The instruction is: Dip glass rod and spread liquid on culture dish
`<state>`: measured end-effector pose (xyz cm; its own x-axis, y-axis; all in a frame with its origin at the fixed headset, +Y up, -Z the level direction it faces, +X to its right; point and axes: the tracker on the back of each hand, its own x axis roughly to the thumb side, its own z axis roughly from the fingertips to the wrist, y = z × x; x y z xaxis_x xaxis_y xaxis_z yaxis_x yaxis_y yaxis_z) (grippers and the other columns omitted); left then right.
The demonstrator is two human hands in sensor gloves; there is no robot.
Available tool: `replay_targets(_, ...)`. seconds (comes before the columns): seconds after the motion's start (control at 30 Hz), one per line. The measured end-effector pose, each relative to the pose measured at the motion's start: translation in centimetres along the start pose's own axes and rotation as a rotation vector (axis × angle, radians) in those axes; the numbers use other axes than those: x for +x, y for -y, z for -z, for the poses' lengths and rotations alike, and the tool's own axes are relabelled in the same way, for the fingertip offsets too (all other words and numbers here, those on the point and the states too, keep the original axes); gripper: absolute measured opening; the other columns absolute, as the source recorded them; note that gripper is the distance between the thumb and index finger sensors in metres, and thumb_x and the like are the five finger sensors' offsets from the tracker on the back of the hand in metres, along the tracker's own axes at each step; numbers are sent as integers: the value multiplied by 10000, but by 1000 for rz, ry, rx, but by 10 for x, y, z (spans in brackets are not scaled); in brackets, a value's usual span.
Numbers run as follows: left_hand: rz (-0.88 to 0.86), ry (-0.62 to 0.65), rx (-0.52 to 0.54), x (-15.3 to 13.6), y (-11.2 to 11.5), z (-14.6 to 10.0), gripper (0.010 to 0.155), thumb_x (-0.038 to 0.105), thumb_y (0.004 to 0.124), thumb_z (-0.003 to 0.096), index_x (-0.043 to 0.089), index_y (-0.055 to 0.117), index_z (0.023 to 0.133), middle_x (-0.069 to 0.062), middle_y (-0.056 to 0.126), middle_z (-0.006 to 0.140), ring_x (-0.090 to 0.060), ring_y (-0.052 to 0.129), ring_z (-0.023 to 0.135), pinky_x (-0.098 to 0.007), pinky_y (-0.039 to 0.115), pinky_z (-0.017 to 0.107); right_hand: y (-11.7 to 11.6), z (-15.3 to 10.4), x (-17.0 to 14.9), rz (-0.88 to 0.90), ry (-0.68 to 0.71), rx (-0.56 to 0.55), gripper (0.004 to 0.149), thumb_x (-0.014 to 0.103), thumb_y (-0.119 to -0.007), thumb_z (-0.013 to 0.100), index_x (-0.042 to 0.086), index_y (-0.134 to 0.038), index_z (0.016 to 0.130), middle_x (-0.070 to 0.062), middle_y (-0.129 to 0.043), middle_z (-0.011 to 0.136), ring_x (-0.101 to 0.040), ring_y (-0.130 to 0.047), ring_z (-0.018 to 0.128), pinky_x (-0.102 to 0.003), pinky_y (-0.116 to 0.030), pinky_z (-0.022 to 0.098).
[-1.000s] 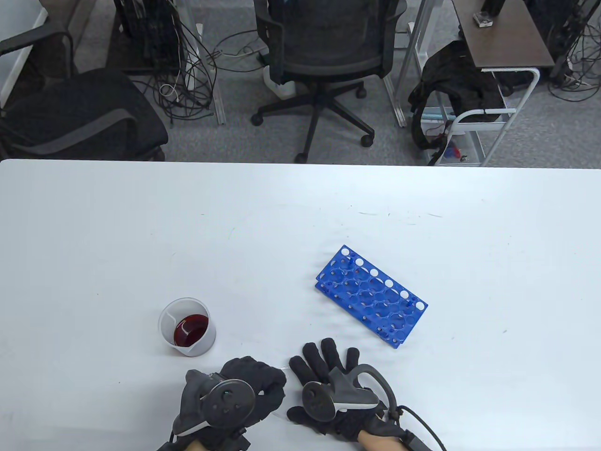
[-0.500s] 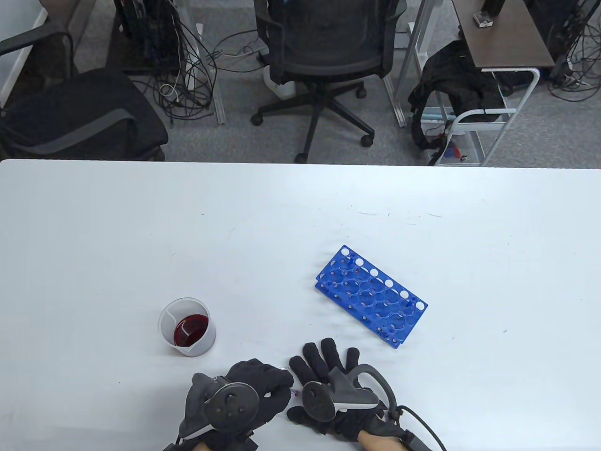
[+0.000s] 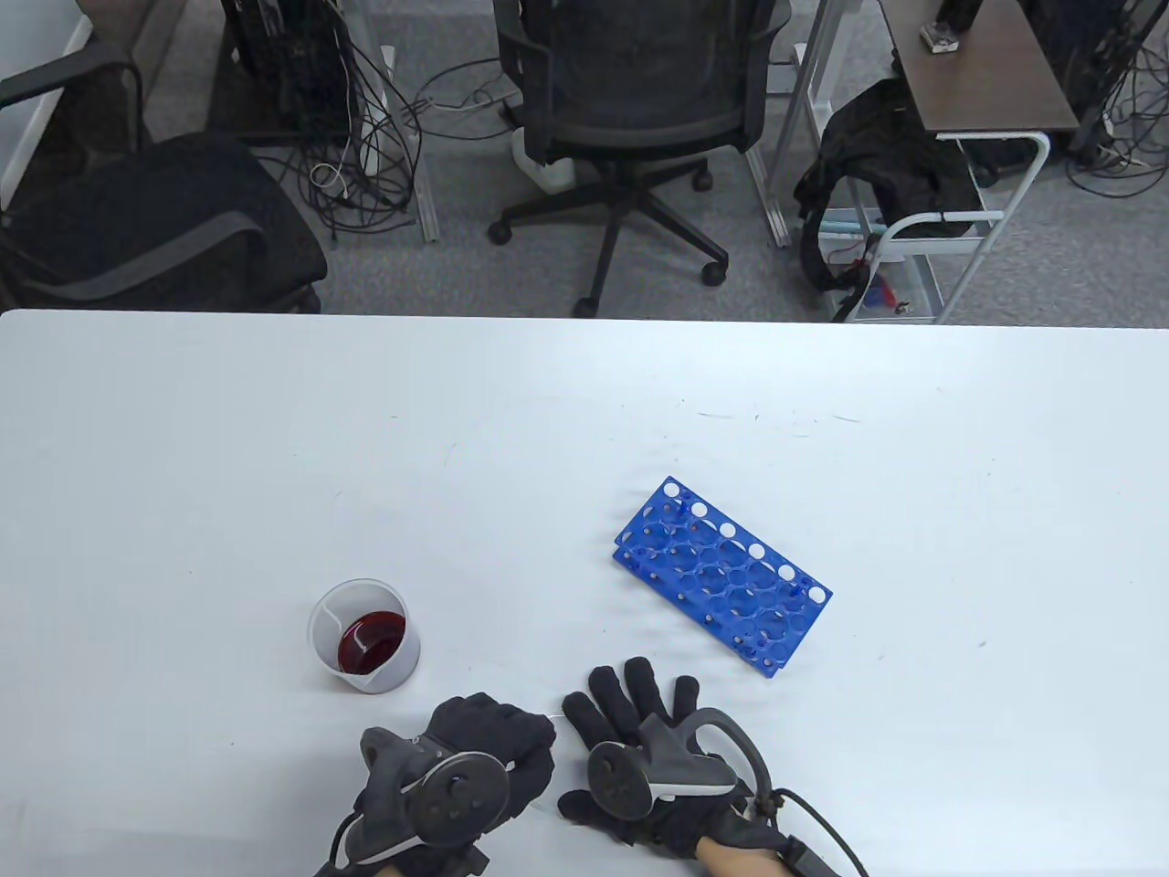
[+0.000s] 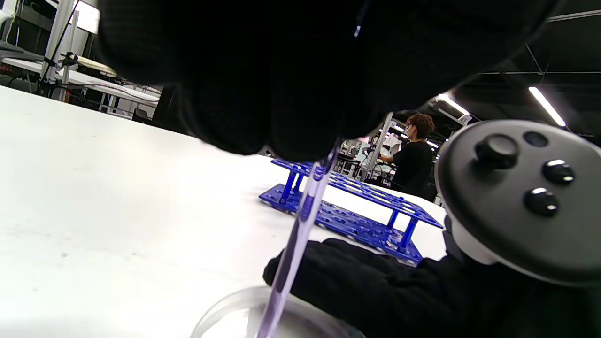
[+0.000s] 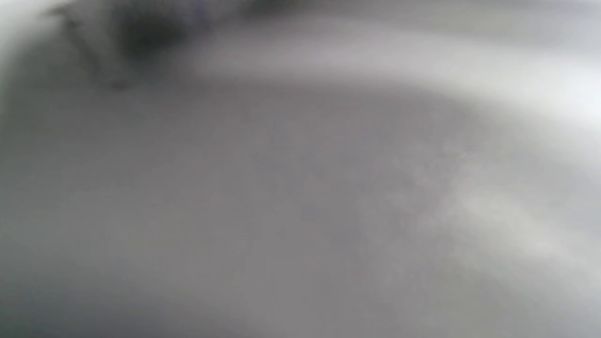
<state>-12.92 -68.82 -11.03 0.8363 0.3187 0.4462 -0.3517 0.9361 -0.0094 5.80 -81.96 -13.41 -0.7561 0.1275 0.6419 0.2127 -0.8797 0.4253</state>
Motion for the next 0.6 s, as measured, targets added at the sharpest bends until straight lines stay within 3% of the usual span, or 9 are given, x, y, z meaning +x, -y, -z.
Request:
replay_targets(0.3, -85, 19, -57, 0, 3, 0, 347, 476, 915, 433, 246, 995, 681, 17, 1080, 604, -288, 1097, 518, -416, 926, 448, 0, 0, 0, 0, 0, 0, 946, 736, -284, 544, 99, 165, 1080, -286, 148, 1111, -614, 81, 962, -867, -138, 582)
replay_targets(0.6, -88, 49, -7, 9, 12, -2, 357, 480, 914, 435, 248, 986, 696, 14, 1079, 621, -282, 1100, 528, -410, 928, 451, 0, 0, 0, 3, -2, 2, 948, 736, -287, 543, 99, 164, 1080, -284, 148, 1111, -615, 82, 961, -867, -137, 582)
